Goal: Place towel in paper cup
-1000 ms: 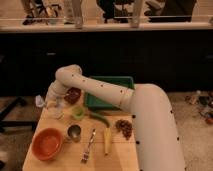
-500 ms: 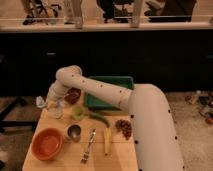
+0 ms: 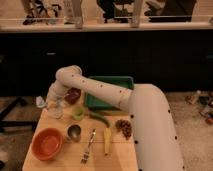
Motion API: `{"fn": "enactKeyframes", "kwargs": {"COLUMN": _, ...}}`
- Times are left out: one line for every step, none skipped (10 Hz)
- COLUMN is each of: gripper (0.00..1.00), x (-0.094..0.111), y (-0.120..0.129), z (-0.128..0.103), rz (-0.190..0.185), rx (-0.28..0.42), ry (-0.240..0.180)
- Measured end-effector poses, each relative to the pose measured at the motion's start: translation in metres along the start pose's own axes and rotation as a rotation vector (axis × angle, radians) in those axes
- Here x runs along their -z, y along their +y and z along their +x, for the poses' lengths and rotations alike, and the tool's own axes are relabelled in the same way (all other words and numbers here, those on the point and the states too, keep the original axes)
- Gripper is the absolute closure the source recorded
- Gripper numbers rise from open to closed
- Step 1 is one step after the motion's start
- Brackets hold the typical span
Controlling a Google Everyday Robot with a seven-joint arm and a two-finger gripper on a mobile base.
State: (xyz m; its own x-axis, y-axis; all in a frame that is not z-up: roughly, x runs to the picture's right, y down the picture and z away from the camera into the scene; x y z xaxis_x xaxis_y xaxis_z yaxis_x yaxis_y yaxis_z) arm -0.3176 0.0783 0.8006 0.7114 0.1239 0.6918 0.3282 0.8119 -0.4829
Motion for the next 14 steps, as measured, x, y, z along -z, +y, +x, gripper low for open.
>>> {"fn": "enactKeyframes", "kwargs": {"gripper": 0.35, "x": 0.0, "y": 0.0, "z": -0.0001, "rz": 0.0, "rx": 0.0, "ry": 0.0}}
{"fn": "enactKeyframes", "kwargs": {"gripper": 0.27, "x": 0.0, "y": 0.0, "z": -0.0001, "rz": 0.0, "rx": 0.0, "ry": 0.0}}
{"fn": "enactKeyframes", "kwargs": {"gripper": 0.22, "x": -0.0001, "y": 0.0, "z": -0.0001, "rz": 0.0, "rx": 0.0, "ry": 0.0}}
{"fn": "enactKeyframes", "kwargs": {"gripper": 0.2, "x": -0.0001, "y": 0.0, "z": -0.0002, "rz": 0.0, "rx": 0.0, "ry": 0.0}}
{"fn": "enactKeyframes", "kwargs": {"gripper": 0.2, "x": -0.0001, "y": 0.0, "z": -0.0002, "rz": 0.0, "rx": 0.0, "ry": 0.0}}
{"fn": "enactKeyframes", "kwargs": {"gripper": 0.2, "x": -0.0001, "y": 0.0, "z": -0.0002, "rz": 0.0, "rx": 0.0, "ry": 0.0}}
{"fn": "enactKeyframes", "kwargs": {"gripper": 0.2, "x": -0.0001, "y": 0.0, "z": -0.0002, "rz": 0.0, "rx": 0.0, "ry": 0.0}}
{"fn": "enactKeyframes", "kwargs": {"gripper": 0.2, "x": -0.0001, "y": 0.0, "z": -0.0002, "rz": 0.0, "rx": 0.0, "ry": 0.0}}
{"fn": "enactKeyframes", "kwargs": {"gripper": 0.2, "x": -0.0001, "y": 0.0, "z": -0.0002, "rz": 0.0, "rx": 0.0, "ry": 0.0}}
{"fn": "enactKeyframes", "kwargs": {"gripper": 0.2, "x": -0.0001, "y": 0.0, "z": -0.0002, "rz": 0.0, "rx": 0.0, "ry": 0.0}}
{"fn": "enactKeyframes", "kwargs": {"gripper": 0.2, "x": -0.0001, "y": 0.0, "z": -0.0002, "rz": 0.0, "rx": 0.0, "ry": 0.0}}
{"fn": "enactKeyframes", "kwargs": {"gripper": 0.2, "x": -0.0004, "y": 0.0001, "z": -0.0001, "rz": 0.0, "rx": 0.0, "ry": 0.0}}
{"fn": "enactKeyframes", "kwargs": {"gripper": 0.2, "x": -0.0011, "y": 0.0004, "z": 0.0006, "rz": -0.001, "rx": -0.001, "ry": 0.0}}
{"fn": "enactKeyframes", "kwargs": {"gripper": 0.2, "x": -0.0008, "y": 0.0003, "z": 0.0004, "rz": -0.001, "rx": -0.001, "ry": 0.0}}
